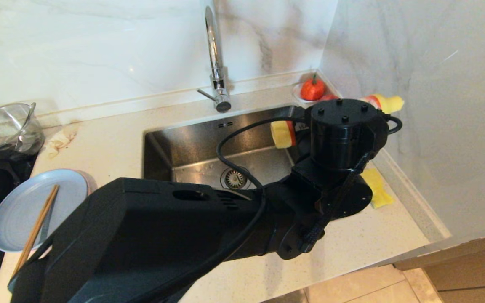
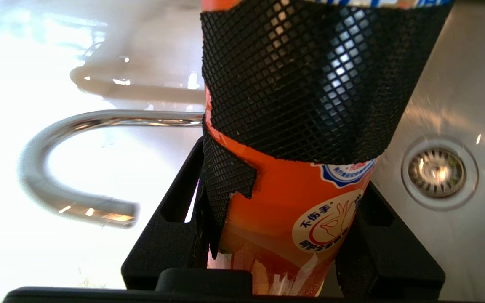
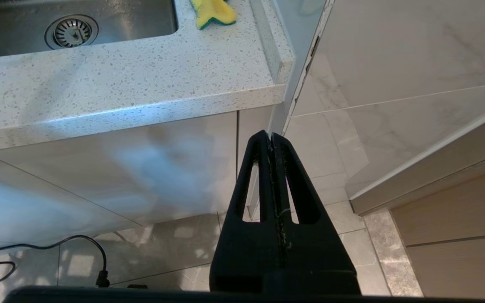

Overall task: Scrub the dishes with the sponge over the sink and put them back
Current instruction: Place the dish soap on the table

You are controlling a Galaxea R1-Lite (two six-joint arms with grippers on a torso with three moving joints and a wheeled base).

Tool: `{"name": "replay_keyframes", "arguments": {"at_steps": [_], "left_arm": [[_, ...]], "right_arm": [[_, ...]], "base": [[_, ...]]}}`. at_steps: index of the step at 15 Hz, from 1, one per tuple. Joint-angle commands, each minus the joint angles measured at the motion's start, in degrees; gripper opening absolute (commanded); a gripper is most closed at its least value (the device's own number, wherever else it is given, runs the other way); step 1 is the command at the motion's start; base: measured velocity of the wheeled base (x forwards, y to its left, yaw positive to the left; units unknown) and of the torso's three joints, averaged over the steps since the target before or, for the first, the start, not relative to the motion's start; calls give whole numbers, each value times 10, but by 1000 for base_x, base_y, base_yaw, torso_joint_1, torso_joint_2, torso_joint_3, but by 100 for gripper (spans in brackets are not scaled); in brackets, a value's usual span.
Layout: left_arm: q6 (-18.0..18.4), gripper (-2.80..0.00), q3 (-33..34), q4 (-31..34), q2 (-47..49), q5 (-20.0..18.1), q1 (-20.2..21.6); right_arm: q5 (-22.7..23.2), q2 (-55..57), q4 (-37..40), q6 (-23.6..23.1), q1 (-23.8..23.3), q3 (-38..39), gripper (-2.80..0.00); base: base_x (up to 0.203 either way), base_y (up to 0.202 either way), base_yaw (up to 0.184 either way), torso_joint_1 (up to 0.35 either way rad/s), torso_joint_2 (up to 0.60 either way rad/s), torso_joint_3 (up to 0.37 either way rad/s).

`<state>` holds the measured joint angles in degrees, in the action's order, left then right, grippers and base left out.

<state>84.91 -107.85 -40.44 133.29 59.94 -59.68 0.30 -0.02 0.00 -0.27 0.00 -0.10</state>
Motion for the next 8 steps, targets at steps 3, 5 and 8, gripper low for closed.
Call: {"name": "replay_keyframes", "arguments": {"at_steps": [3,5,8], "left_arm": [[-41,-280,0,-2,-59,3,-10],[-69,-280,0,-2,-84,3,-11],[-105,-280,0,-2,-123,0,-10]], "right_arm": [[0,0,0,-1,0,0,-280],[0,0,0,0,0,0,-280],[0,0,0,0,0,0,-280]], "base": [[0,0,0,0,0,0],[0,0,0,0,0,0],[0,0,0,0,0,0]]}}
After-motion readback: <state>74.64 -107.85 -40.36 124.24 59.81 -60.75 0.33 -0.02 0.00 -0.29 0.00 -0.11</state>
